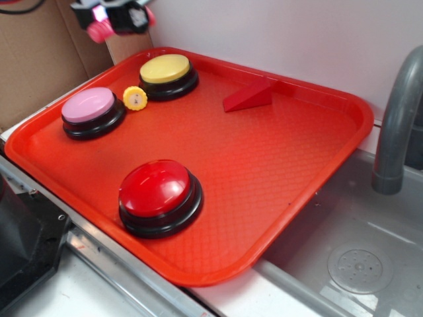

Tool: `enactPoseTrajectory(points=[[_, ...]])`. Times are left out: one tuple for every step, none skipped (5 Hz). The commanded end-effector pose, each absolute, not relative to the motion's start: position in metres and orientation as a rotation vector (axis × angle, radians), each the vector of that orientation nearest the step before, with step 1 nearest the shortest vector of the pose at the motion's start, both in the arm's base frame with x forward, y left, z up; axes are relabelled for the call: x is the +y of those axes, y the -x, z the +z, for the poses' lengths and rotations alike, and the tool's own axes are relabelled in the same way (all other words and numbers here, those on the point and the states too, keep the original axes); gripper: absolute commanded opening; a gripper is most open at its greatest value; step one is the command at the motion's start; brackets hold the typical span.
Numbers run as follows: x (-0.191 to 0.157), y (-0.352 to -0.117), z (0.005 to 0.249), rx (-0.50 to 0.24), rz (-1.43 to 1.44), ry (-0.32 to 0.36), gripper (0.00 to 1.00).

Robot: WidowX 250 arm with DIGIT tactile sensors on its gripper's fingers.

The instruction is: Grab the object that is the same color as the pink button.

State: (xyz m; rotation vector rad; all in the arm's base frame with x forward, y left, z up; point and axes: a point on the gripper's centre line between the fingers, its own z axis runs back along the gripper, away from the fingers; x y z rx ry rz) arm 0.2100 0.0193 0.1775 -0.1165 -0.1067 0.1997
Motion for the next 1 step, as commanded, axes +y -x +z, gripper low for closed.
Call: enactPoseTrajectory(points=[[0.0437,-0.2107,0.1769,-0.108,0.358,-0.004,0.00]])
